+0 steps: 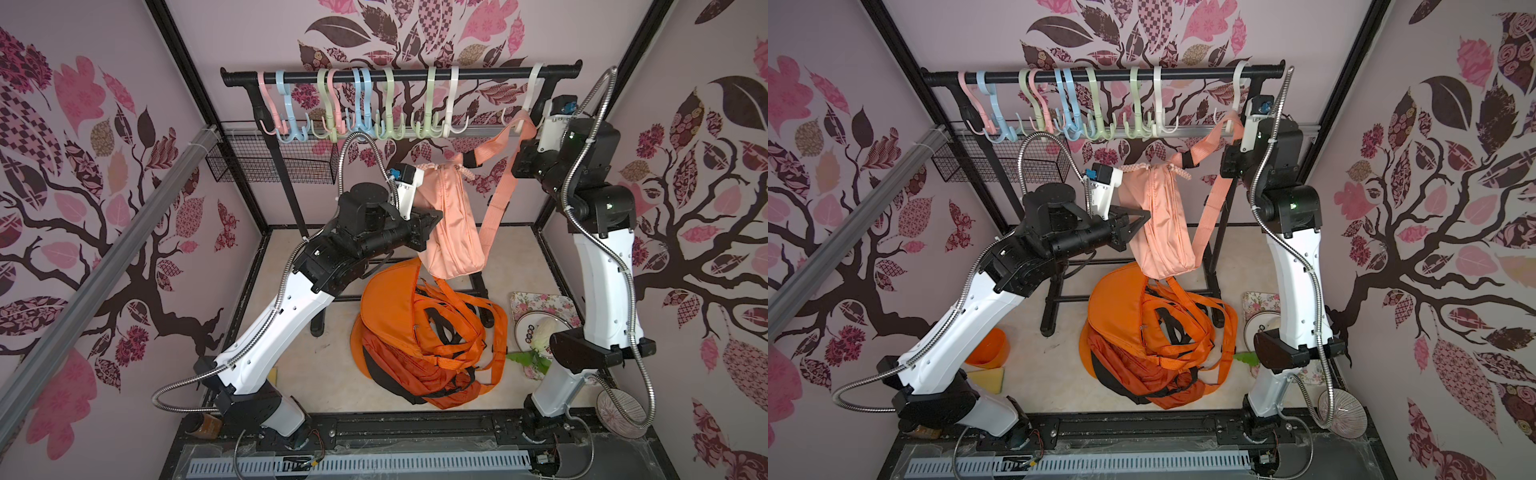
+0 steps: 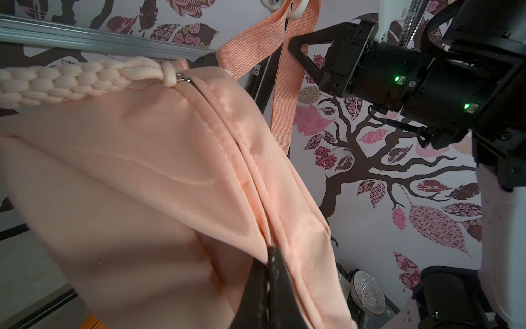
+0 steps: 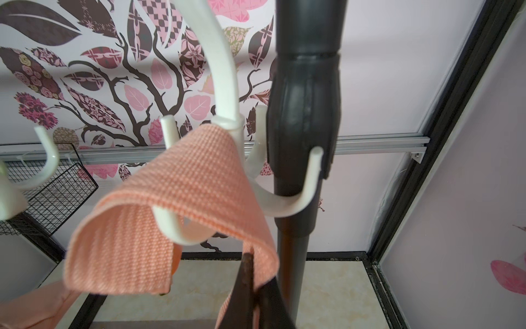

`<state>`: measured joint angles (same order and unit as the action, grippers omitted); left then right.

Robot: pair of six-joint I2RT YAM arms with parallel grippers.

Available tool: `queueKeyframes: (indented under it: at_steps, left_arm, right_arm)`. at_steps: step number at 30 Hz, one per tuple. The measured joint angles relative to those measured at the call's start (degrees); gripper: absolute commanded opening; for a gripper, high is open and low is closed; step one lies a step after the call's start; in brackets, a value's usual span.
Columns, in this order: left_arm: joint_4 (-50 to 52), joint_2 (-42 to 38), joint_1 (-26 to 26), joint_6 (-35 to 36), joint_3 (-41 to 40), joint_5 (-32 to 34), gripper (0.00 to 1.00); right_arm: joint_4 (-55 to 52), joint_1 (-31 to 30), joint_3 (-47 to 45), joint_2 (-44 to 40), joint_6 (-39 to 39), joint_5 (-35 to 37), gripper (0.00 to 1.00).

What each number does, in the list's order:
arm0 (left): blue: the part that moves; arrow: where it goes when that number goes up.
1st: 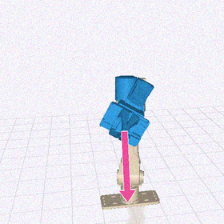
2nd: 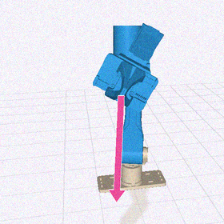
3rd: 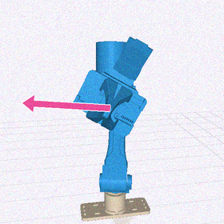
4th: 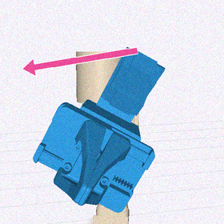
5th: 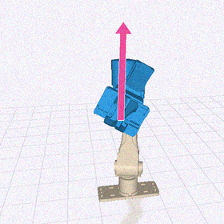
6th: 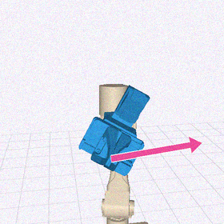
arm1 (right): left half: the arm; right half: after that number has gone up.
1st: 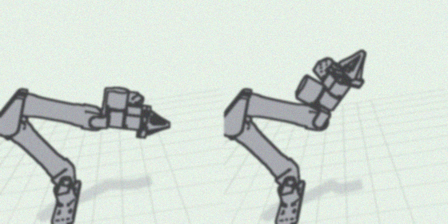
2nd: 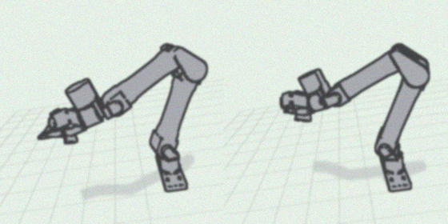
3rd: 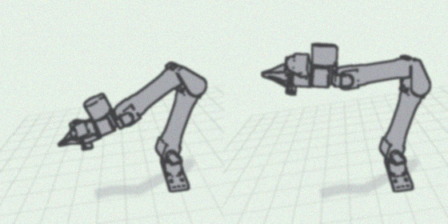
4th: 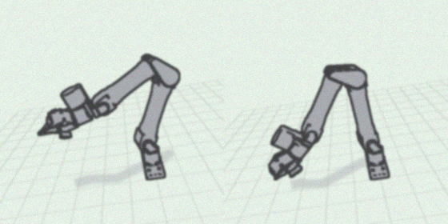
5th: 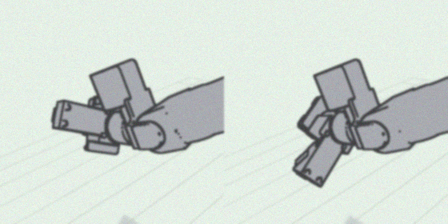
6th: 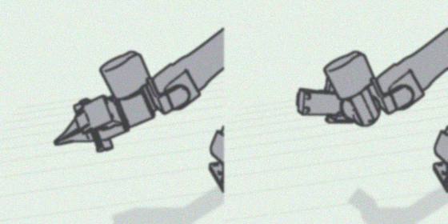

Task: Hang the bag on a hook
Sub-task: Hang the bag on the hook.

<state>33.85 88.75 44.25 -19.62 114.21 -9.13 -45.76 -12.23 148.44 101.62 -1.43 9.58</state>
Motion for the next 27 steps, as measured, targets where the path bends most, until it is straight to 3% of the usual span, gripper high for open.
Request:
queueKeyframes:
  at_steps: [17, 27]
  left_arm:
    - [1.7, 3.6, 0.0, 0.4, 7.1, -0.3, 0.0]
    - [2.3, 5.3, -0.6, 0.5, 2.9, -0.3, 0.0]
  right_arm:
    - [1.7, 0.3, 1.7, 1.7, -0.1, -0.4, 0.0]
    - [2.7, 0.8, -10.4, -1.7, -0.2, -0.2, 0.0]
